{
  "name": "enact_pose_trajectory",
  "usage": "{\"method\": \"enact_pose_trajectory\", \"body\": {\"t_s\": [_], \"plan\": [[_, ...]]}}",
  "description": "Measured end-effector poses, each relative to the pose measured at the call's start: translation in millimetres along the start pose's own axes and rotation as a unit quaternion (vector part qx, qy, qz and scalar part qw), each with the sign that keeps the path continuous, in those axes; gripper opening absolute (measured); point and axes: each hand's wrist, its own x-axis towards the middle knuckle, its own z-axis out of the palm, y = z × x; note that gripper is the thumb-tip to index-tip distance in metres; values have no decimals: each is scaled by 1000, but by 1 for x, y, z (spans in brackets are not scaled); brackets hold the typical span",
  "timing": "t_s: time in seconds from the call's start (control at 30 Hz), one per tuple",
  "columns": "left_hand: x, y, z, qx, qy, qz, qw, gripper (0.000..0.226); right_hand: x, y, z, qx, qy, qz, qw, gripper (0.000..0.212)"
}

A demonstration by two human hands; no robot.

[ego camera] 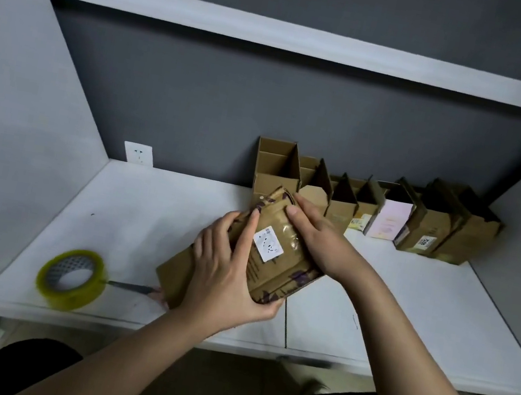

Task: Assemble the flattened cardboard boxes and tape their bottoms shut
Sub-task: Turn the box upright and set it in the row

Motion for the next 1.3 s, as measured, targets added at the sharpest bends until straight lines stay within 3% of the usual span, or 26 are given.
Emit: {"method": "enact_pose_trajectory", "body": {"t_s": [0.1, 0.17, 0.27, 0.5, 0.57, 0.67, 0.73, 0.9, 1.03, 1.17, 1.3], "plan": [[0, -3, -13, 32, -3, 12, 999, 116, -6, -4, 4, 17, -3, -12, 1000, 55], [1, -5, -21, 43, -2, 24, 999, 115, -10, -3, 1, 27, -52, -7, 998, 60], [1, -11, -29, 53, -1, 48, 997, 113, -14, 0, -6, 23, -138, -6, 990, 78], [0, -19, -40, 48, -2, 81, 996, 112, -20, 11, -6, 55, -220, -36, 973, 109], [-1, -21, -42, 44, -2, 80, 996, 112, -22, 12, -4, 80, -210, -37, 974, 100], [1, -23, -45, 30, 0, 63, 998, 113, -25, 7, 5, 147, -133, -24, 980, 69], [2, -24, -47, 25, 2, 63, 998, 113, -25, 4, 13, 183, -86, -21, 979, 59], [0, -26, -51, 45, 17, 90, 995, 108, -22, 5, 26, 208, -43, -3, 977, 58], [3, -27, -54, 76, 27, 104, 991, 104, -16, 5, 30, 220, 2, 30, 975, 72], [2, -29, -57, 84, 27, 114, 989, 101, -12, 6, 37, 158, 23, 26, 987, 94], [-2, -33, -58, 64, 32, 120, 990, 102, -16, 4, 32, 221, -21, 54, 973, 53]]}}
